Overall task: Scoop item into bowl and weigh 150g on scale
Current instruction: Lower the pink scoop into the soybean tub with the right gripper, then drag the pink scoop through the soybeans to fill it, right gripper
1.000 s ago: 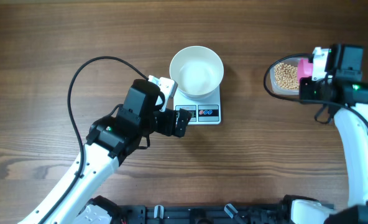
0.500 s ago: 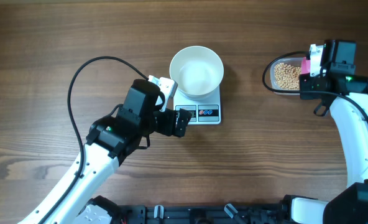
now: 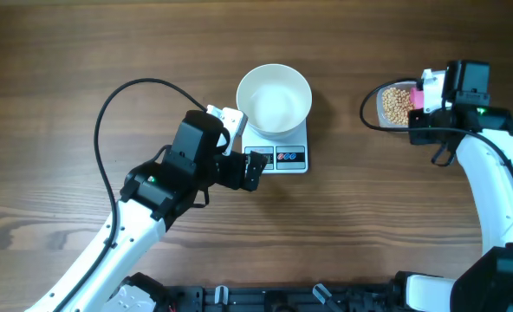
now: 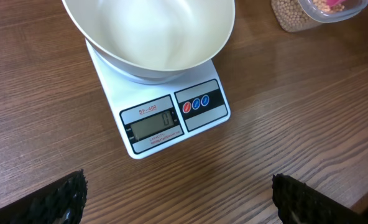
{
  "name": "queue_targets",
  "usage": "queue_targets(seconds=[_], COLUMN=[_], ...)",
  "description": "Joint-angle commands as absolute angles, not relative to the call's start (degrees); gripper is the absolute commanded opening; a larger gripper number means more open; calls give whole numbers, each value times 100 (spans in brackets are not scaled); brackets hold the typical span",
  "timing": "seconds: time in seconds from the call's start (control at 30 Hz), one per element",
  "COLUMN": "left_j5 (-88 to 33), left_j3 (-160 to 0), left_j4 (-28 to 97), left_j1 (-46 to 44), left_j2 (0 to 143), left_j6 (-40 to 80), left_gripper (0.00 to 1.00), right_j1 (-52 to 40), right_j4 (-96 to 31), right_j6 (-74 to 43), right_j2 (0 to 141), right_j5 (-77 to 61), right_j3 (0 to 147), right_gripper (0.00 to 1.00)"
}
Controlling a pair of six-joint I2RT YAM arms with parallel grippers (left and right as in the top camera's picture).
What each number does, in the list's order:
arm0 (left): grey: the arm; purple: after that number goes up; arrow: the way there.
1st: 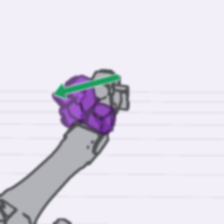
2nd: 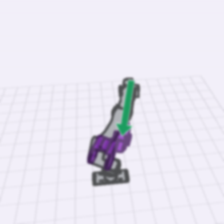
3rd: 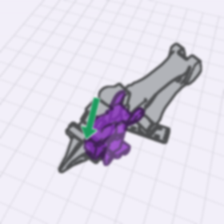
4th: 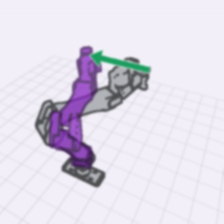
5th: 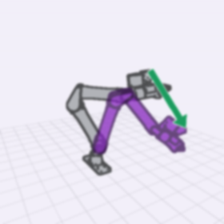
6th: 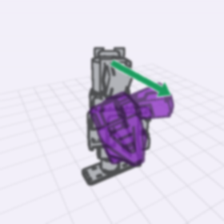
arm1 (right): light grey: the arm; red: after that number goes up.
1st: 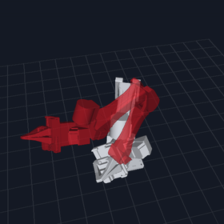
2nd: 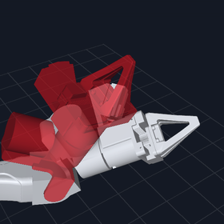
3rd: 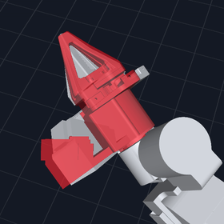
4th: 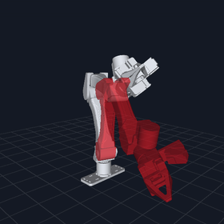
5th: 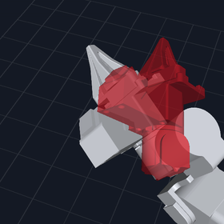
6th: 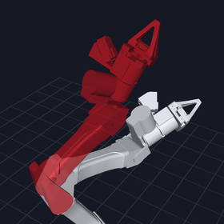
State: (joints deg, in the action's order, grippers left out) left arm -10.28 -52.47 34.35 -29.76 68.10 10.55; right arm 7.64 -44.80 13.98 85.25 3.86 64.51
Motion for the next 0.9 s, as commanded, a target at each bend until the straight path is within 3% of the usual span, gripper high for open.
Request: queue_targets(seconds=[0.0, 0.47, 0.87], left_j5=[-952, -952, -952], left_j3=[-5240, -5240, -5240], left_j4=[3435, 3435, 3435], left_j1=[-3000, -3000, -3000], left_j2=[6838, 6838, 6838], left_j6=[945, 945, 945], left_gripper=[100, 100, 100], right_j1=[779, 840, 1520], right_j4=[-4615, -4659, -4668], right_j6=[1116, 729, 733], right_j2=[8593, 8595, 8595], right_j5=[-392, -626, -1669], right_j3=[6370, 6361, 6326], right_gripper=[4, 4, 4])
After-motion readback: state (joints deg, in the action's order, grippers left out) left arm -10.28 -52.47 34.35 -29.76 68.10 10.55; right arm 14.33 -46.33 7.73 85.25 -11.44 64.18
